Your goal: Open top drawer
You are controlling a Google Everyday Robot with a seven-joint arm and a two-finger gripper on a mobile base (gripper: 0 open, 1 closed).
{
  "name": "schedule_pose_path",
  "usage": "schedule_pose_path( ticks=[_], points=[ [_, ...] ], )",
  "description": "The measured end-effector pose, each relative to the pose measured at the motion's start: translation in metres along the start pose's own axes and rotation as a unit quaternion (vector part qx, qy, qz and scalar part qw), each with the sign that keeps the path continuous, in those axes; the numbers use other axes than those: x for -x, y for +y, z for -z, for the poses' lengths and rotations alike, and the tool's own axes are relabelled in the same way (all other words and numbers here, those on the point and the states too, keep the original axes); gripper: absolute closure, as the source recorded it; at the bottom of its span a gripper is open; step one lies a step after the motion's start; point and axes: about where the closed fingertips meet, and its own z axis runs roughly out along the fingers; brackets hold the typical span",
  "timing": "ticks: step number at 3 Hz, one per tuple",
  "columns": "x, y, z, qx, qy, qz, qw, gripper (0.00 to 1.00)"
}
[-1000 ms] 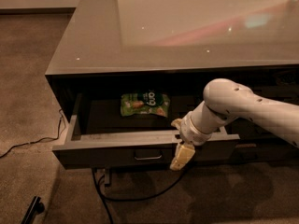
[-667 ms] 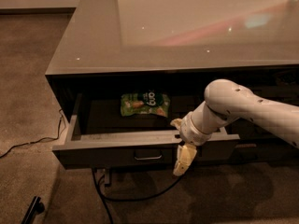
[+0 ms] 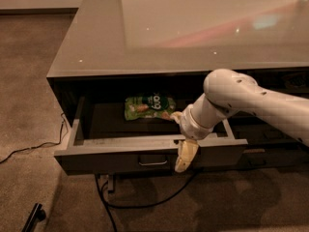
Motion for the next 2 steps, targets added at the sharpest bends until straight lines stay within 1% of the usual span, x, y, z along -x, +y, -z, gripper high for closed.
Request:
schedule_pose_path(
  ticks=[1, 2],
  points=[
    [0.009, -0.01, 0.012, -0.014, 0.009, 0.013, 0.9998, 0.0],
    [0.01, -0.024, 0.024, -0.028, 0.011, 0.017, 0.9994, 0.0]
  ],
)
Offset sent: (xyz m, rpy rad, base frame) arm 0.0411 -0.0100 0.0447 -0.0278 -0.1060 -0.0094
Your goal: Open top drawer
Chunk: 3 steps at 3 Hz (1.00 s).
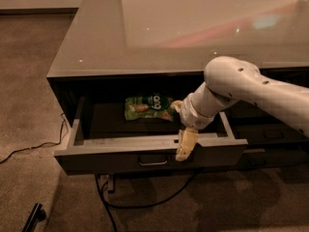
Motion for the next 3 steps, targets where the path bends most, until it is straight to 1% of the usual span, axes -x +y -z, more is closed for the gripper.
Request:
schedule_pose_path(
  ticks=[1, 2, 3],
  points=[
    [-0.007, -0.014, 0.013, -0.016, 0.0, -0.006, 0.9998, 0.02],
    [-0.012, -0.024, 0.024, -0.032, 0.003, -0.012, 0.9994, 0.09],
    [-0.013, -0.028, 0.029, -0.039, 0.006, -0.012, 0.9991, 0.28]
  ],
)
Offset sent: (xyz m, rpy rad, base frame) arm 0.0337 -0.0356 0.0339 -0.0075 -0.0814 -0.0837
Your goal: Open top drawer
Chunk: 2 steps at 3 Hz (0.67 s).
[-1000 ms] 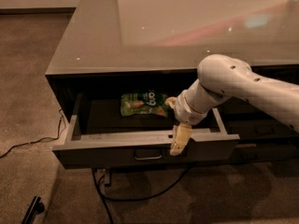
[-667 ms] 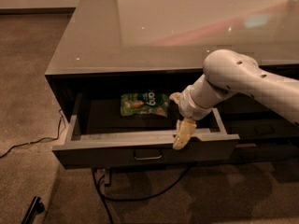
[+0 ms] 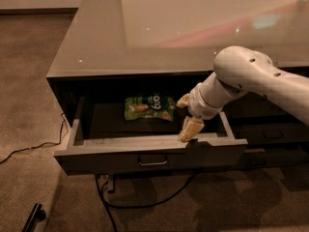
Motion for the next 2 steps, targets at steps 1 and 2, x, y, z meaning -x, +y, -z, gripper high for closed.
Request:
schedule_pose_path(
  ticks=[1, 2],
  points=[
    [-0.0008, -0.0029, 0.0006, -0.004, -0.001, -0.001, 1.0, 0.5],
    [-0.0024, -0.0051, -0.0005, -0.006, -0.002, -0.002, 1.0, 0.74]
  ],
)
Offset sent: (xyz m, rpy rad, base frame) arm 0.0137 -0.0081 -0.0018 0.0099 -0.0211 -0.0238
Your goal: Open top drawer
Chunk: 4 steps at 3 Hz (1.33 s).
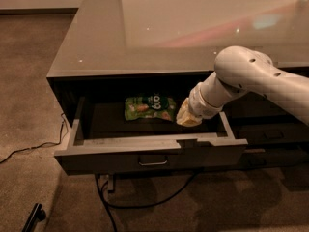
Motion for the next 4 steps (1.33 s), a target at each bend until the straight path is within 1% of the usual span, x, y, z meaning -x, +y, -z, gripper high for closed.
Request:
schedule_pose_path(
  ticks=[1, 2, 4],
  points=[
    [-0.005, -0.002, -0.002, -0.001, 0.0, -0.003, 1.0, 0.97],
    [-0.012, -0.004, -0.007, 0.001, 0.0, -0.009, 1.0, 1.0],
    [-0.029, -0.009, -0.02, 0.009, 0.0, -0.026, 0.9996, 1.0]
  ],
)
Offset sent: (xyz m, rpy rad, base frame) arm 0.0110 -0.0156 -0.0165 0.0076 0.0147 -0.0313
